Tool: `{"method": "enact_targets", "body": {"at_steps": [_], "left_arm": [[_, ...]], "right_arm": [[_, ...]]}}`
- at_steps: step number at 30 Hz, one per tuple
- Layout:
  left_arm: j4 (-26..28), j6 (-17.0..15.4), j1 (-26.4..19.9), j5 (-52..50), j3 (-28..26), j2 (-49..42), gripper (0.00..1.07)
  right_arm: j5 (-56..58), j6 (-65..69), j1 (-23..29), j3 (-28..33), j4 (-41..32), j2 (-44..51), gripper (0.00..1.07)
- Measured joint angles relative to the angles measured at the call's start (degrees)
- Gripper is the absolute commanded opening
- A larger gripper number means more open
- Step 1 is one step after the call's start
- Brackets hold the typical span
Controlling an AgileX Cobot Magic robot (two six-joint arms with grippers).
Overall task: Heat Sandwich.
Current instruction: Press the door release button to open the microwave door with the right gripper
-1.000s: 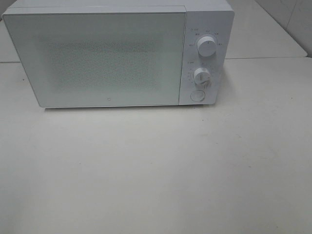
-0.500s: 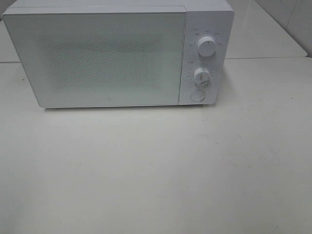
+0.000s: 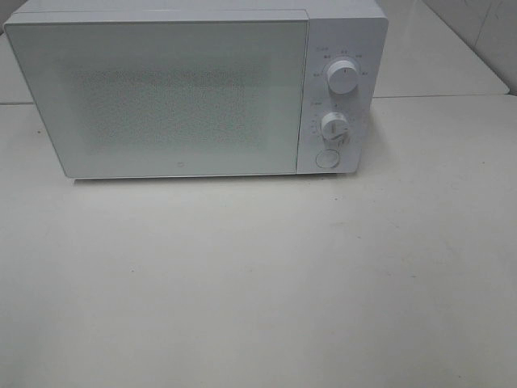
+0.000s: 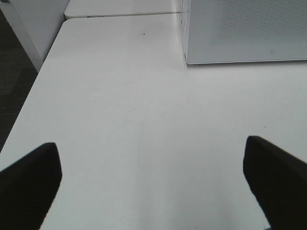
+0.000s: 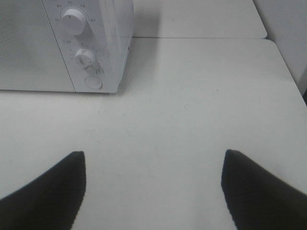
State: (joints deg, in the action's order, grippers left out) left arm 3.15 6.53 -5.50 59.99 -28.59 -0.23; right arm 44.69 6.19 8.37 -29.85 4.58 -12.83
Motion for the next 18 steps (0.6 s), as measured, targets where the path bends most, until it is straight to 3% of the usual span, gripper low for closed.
{"method": "enact_targets", "body": {"at_steps": [18], "left_arm": [[0.0,0.0,0.0,0.0,0.0,0.0,0.98]], "right_arm": [[-29.05,0.0,0.0,2.23,-0.52,-21.26,0.76]]}}
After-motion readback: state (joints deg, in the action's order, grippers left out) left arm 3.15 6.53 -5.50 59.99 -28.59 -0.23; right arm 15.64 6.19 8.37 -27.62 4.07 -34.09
